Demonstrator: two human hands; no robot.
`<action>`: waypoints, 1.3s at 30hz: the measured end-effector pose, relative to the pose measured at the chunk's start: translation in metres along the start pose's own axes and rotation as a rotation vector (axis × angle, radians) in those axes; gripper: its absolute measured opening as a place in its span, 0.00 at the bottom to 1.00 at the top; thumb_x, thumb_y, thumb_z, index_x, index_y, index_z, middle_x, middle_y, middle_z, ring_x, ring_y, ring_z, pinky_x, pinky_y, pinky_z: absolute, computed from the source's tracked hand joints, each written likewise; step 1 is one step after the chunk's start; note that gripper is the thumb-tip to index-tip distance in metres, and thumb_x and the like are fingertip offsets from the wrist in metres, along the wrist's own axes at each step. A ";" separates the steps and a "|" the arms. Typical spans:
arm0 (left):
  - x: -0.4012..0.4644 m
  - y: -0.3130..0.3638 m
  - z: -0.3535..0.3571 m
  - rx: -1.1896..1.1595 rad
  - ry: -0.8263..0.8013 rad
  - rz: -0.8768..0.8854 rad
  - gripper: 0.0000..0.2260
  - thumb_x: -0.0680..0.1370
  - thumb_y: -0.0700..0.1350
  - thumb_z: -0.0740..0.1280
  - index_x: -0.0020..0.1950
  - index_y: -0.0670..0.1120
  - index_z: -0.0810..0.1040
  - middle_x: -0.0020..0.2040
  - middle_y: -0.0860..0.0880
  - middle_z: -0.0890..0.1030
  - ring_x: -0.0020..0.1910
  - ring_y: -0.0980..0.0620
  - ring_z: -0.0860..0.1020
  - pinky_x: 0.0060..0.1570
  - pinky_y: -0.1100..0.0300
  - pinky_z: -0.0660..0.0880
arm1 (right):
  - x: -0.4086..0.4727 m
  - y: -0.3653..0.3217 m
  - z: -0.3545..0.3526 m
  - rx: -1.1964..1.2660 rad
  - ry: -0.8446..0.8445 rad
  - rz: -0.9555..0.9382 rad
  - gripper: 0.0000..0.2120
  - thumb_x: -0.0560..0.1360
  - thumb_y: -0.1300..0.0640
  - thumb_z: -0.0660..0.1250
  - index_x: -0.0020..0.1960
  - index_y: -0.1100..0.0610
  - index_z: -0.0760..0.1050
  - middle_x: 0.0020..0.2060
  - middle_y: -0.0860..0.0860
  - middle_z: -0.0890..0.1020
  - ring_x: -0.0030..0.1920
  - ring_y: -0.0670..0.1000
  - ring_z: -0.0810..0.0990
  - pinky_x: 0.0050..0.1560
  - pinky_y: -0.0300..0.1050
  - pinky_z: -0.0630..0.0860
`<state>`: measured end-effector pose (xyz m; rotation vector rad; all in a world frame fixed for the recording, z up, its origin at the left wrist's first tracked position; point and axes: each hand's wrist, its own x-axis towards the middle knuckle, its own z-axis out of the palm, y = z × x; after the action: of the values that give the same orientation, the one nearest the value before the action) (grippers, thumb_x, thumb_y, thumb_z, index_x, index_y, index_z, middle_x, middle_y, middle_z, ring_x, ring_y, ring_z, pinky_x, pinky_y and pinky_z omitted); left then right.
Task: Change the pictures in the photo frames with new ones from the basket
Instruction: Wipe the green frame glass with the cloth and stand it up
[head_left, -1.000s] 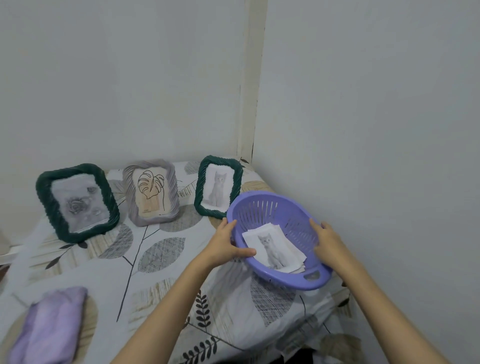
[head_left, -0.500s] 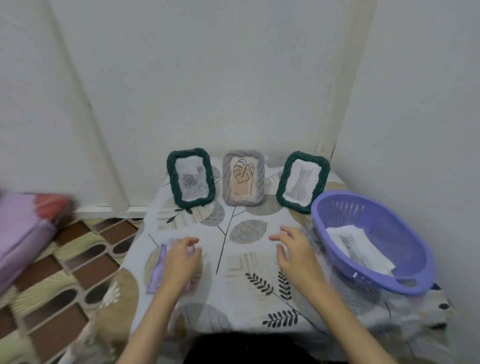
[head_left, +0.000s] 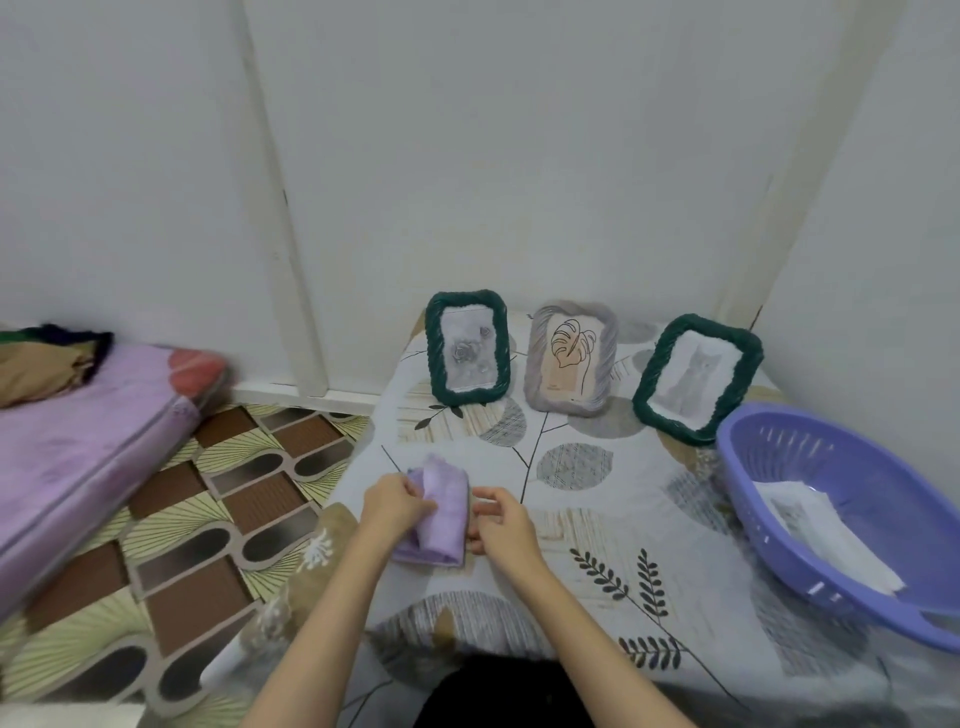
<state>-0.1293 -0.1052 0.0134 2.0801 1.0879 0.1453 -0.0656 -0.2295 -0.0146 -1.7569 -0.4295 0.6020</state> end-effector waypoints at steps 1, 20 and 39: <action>0.001 -0.001 -0.002 -0.067 -0.005 0.008 0.09 0.72 0.41 0.68 0.34 0.46 0.71 0.37 0.46 0.77 0.42 0.49 0.73 0.39 0.59 0.70 | 0.000 0.000 0.002 -0.029 0.008 -0.026 0.11 0.75 0.66 0.59 0.52 0.55 0.75 0.49 0.54 0.80 0.48 0.52 0.79 0.51 0.49 0.79; 0.025 -0.044 -0.015 0.397 0.072 0.425 0.15 0.78 0.43 0.61 0.63 0.53 0.73 0.70 0.53 0.67 0.69 0.49 0.63 0.68 0.51 0.62 | 0.012 0.009 0.022 -0.962 -0.294 -0.285 0.23 0.81 0.48 0.45 0.75 0.43 0.47 0.76 0.44 0.46 0.75 0.54 0.41 0.70 0.64 0.36; 0.011 -0.033 0.004 0.587 -0.210 0.467 0.56 0.47 0.80 0.26 0.73 0.59 0.36 0.75 0.52 0.35 0.75 0.51 0.37 0.70 0.42 0.37 | 0.003 0.011 -0.040 -0.926 -0.078 -0.195 0.25 0.81 0.46 0.45 0.76 0.48 0.43 0.76 0.48 0.43 0.75 0.51 0.38 0.72 0.57 0.39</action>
<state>-0.1415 -0.0882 -0.0144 2.7771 0.5337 -0.1882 -0.0401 -0.2615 -0.0178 -2.5180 -1.0360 0.3384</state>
